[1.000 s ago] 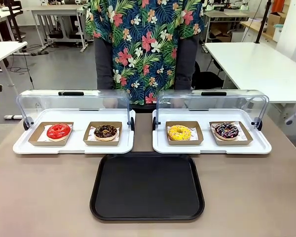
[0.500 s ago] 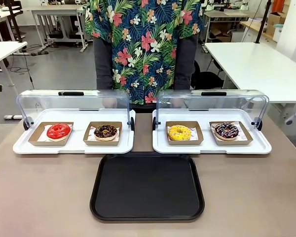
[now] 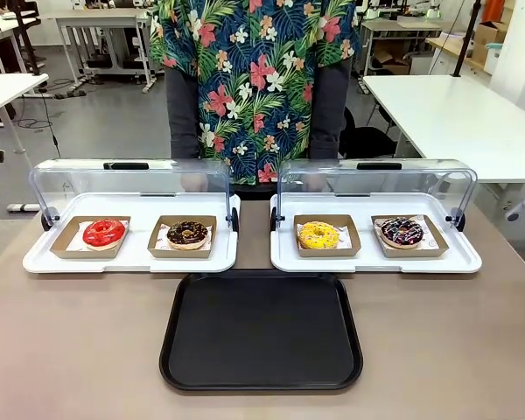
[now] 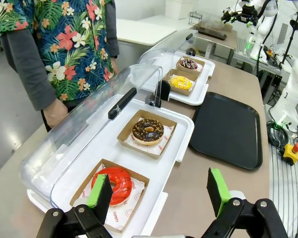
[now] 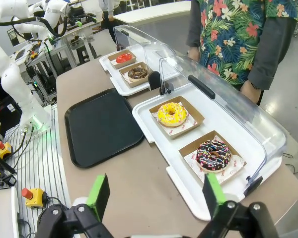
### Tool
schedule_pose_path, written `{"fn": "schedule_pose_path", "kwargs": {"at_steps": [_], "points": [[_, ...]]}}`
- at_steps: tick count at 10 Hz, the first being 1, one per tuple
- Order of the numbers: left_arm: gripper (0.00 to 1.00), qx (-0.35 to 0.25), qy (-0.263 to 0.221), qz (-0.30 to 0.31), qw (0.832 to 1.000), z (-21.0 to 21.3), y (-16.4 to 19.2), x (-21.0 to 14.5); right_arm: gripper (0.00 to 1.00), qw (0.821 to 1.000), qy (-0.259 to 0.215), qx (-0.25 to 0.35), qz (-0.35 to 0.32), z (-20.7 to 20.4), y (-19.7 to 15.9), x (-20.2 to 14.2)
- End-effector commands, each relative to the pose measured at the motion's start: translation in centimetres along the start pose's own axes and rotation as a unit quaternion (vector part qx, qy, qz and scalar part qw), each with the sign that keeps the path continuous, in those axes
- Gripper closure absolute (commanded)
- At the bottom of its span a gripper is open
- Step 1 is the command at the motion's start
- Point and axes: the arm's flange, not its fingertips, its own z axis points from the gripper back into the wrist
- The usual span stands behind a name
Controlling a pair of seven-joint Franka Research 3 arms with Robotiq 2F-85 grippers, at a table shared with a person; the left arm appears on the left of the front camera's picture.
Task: Move the fourth donut from the left to the tray.
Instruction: Pick up the Paper togo box containing the Donut indicated by the person and place it on the Handle tray.
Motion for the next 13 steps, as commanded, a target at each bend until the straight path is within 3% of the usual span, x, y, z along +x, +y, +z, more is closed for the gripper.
{"fn": "schedule_pose_path", "kwargs": {"at_steps": [1,13], "points": [[0.0,0.0,0.004,-0.001,1.0,0.0,-0.04,0.06,0.0,1.0,-0.013,0.0,0.013,-0.04,-0.23,0.23],[0.0,0.0,0.004,-0.001,1.0,0.0,-0.04,0.06,0.0,1.0,-0.013,0.0,0.013,-0.04,-0.23,0.23]]}}
